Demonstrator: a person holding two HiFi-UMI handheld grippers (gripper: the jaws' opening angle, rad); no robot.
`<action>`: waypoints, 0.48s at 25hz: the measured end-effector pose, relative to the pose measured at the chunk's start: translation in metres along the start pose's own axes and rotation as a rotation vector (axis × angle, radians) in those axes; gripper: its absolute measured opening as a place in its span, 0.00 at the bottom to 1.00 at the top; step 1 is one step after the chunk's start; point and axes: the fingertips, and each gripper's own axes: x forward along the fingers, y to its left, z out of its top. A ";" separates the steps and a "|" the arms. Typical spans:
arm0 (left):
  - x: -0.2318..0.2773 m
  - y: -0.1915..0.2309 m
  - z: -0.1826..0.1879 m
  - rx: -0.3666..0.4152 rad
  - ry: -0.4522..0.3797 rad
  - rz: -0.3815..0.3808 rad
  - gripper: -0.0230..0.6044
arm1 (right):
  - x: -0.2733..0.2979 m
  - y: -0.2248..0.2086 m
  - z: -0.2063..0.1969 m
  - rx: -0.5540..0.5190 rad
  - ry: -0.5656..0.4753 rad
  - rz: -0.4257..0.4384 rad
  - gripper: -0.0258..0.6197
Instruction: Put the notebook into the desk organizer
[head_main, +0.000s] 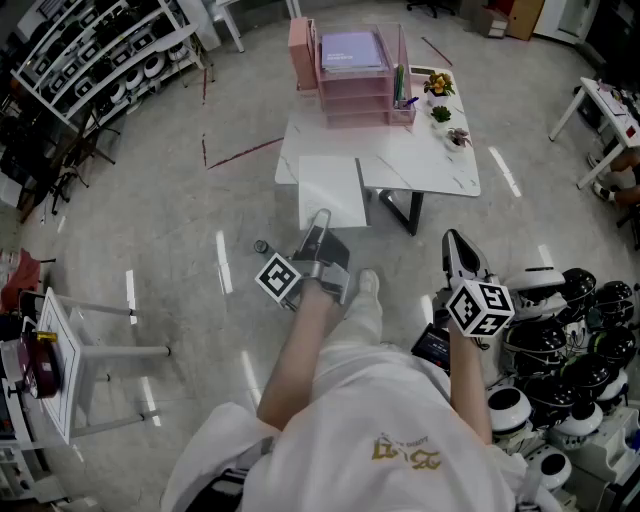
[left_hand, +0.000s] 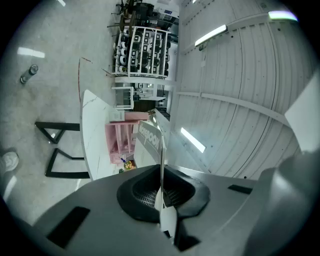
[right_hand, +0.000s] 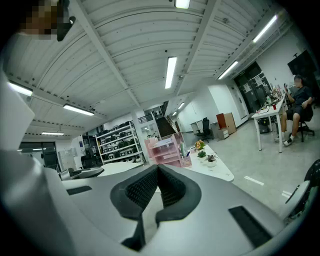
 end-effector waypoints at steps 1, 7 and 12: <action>0.000 -0.001 -0.001 -0.007 0.003 0.000 0.08 | 0.000 0.001 -0.001 0.002 0.002 -0.001 0.06; 0.000 -0.003 0.000 -0.020 0.009 -0.002 0.08 | 0.003 0.004 -0.005 0.007 0.012 -0.001 0.06; 0.003 0.001 0.008 -0.014 -0.004 0.002 0.08 | 0.010 0.006 -0.008 0.024 0.012 0.012 0.06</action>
